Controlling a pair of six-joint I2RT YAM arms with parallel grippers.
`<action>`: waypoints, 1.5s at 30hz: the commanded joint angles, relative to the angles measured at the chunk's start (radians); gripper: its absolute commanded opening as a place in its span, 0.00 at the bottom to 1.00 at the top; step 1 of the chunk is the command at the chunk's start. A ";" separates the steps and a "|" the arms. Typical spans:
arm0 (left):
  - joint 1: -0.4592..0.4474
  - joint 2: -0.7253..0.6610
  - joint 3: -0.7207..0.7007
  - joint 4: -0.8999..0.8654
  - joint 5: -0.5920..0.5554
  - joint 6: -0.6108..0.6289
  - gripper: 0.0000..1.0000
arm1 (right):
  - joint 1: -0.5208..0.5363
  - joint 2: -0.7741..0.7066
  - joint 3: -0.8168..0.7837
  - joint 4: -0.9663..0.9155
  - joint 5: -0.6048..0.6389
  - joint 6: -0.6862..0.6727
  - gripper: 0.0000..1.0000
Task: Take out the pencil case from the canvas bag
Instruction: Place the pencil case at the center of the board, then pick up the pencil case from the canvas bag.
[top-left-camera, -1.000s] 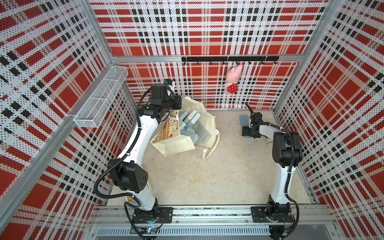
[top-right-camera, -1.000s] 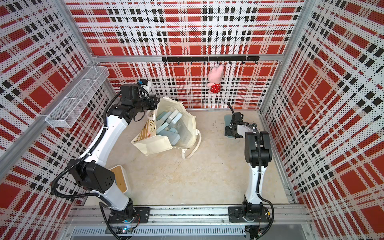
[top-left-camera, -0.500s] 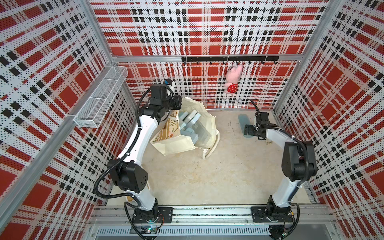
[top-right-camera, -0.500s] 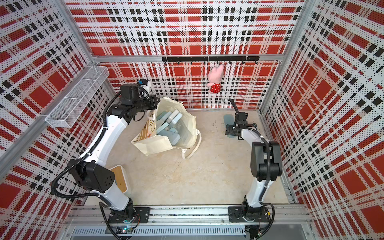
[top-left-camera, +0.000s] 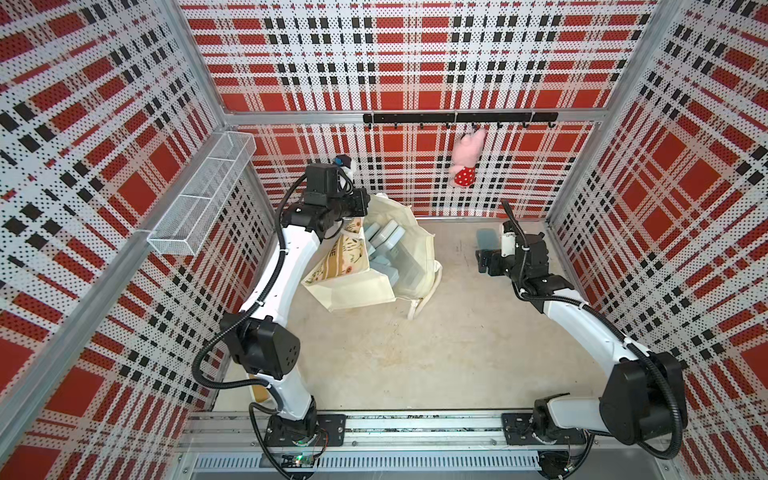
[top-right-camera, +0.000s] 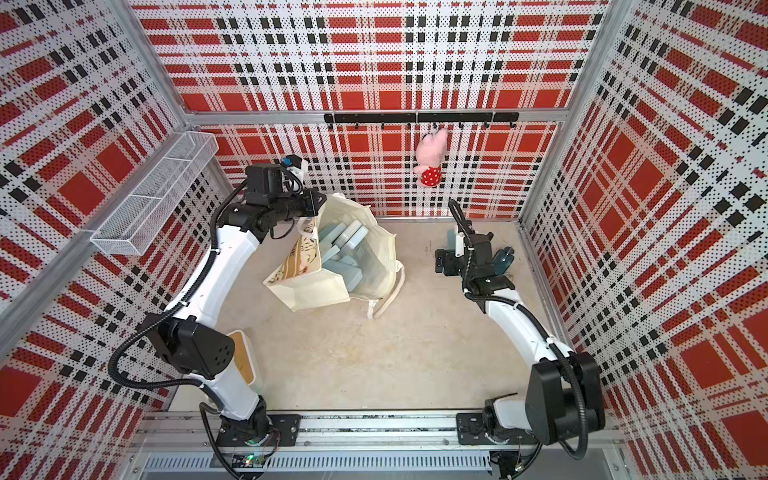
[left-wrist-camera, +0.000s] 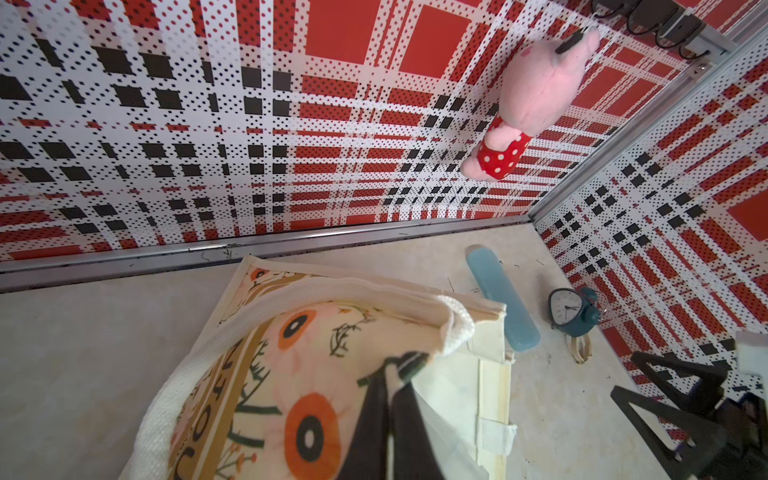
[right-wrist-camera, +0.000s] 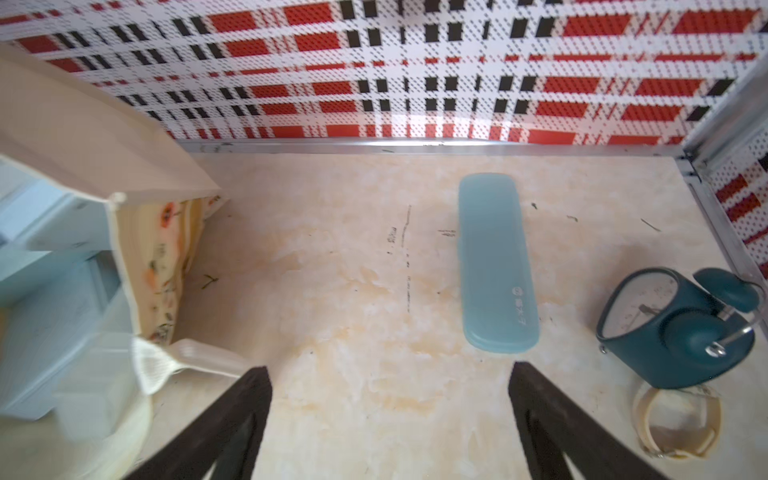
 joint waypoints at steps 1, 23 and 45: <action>-0.045 -0.022 0.086 0.122 0.082 -0.012 0.00 | 0.080 -0.068 0.003 0.081 -0.043 -0.029 0.92; -0.065 -0.030 0.059 0.167 0.101 -0.035 0.00 | 0.451 0.127 0.079 0.058 -0.102 -0.146 0.62; -0.066 -0.053 0.050 0.163 0.093 -0.036 0.00 | 0.452 0.332 0.227 -0.137 0.146 0.182 0.68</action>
